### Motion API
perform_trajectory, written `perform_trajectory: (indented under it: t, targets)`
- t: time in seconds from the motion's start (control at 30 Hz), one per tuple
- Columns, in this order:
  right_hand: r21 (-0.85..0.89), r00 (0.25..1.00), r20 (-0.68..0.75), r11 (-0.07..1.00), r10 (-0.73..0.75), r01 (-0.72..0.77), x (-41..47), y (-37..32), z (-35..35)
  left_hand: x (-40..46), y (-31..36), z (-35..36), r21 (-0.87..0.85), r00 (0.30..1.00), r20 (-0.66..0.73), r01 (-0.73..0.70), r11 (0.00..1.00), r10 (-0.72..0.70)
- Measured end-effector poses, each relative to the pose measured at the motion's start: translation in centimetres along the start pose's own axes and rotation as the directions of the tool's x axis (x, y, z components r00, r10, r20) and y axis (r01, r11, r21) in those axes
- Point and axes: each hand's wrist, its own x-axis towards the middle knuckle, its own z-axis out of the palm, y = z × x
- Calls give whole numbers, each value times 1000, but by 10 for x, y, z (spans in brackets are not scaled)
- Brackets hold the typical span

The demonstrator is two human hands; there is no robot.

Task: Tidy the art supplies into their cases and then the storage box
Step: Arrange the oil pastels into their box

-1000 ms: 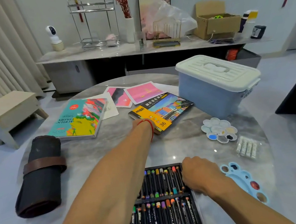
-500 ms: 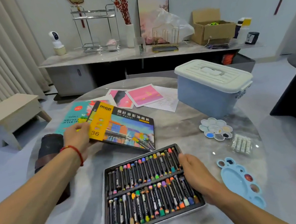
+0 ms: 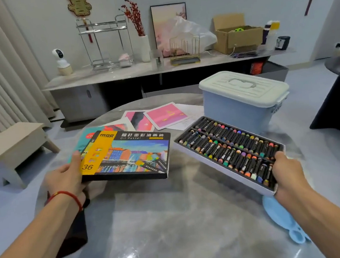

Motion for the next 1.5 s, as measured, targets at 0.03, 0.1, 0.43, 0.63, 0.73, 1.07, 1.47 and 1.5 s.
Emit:
perform_trajectory:
  t: [0.03,0.1,0.43,0.63,0.73,1.07,1.47,1.5]
  targets:
    - [9,1000,-2,1000,2,-2,0,0,0,-5,2,3,5,1000,-5,2,1000,-2]
    - [-7,1000,-12,1000,-6,6,1,0,2,-12,4,6,4,1000,1,12,1000,-12]
    - [-132,995,100,991,22,-9,3,7,4,-5,-8,15,-69,998,43,46,997,-43]
    - [-249,980,199,967,-7,57,10,3,4,10,-14,14,-36,999,-42,12,999,-14]
    - [-276,975,222,958,-15,77,16,-2,-2,10,-14,16,-60,1000,6,24,998,-23]
    - [-286,943,330,948,-38,139,3,-7,-8,-3,-19,31,-50,949,284,155,987,-134]
    - [-114,813,548,980,197,-161,-4,28,62,-77,-37,57,138,760,565,296,945,-321]
    - [-100,806,564,984,179,-148,-2,25,70,-69,-34,57,95,780,527,341,935,-338]
